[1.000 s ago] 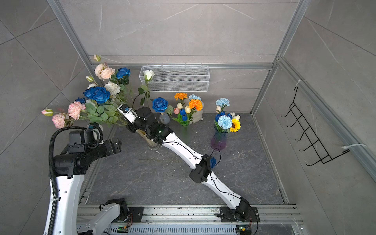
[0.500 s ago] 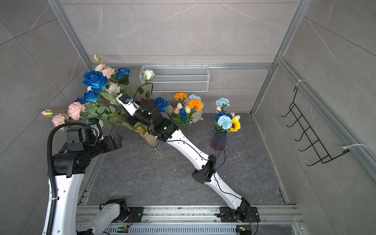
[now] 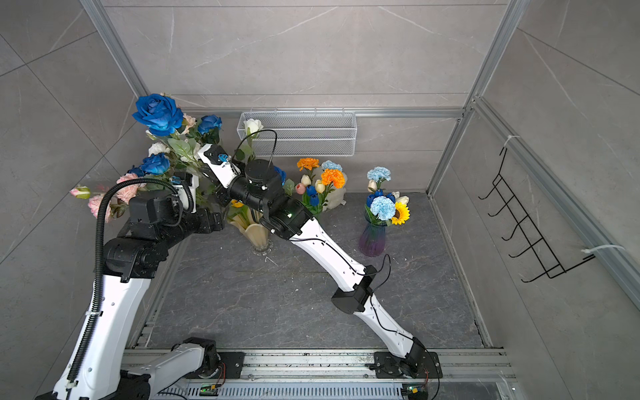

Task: Pick out blue flowers from the vase
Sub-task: Pick up the flower from the vase.

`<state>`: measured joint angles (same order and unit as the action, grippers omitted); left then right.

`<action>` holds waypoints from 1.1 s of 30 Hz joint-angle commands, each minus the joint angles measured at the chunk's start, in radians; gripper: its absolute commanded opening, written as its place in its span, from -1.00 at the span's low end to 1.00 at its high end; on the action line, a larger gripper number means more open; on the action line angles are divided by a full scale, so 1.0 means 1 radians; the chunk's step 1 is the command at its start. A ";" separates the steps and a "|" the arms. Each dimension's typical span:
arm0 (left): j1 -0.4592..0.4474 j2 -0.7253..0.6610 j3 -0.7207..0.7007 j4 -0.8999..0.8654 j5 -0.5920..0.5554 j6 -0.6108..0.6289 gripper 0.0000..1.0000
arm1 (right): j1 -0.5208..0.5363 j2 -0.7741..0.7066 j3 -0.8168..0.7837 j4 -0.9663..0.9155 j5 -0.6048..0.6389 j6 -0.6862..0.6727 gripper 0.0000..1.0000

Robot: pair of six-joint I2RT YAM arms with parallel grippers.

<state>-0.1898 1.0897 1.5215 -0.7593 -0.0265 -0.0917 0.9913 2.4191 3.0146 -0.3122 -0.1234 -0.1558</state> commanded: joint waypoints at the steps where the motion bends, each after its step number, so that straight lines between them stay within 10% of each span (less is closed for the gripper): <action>1: -0.001 -0.034 -0.004 0.159 -0.055 0.026 0.78 | 0.018 -0.093 -0.026 0.018 -0.015 0.033 -1.00; 13: -0.060 -0.054 0.004 0.274 0.110 0.053 0.49 | 0.045 -0.132 -0.051 0.005 0.009 0.079 -1.00; 27: -0.221 -0.087 0.074 0.194 0.145 0.131 -1.00 | 0.044 -0.150 -0.035 -0.064 0.078 0.113 -1.00; 33: -0.223 -0.125 0.083 0.078 0.172 0.165 -1.00 | 0.047 -0.165 -0.033 -0.141 0.097 0.115 -1.00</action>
<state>-0.4011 1.0035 1.5494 -0.6556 0.0845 0.0093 1.0370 2.2776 2.9772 -0.3656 -0.0631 -0.0509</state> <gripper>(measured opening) 0.056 0.050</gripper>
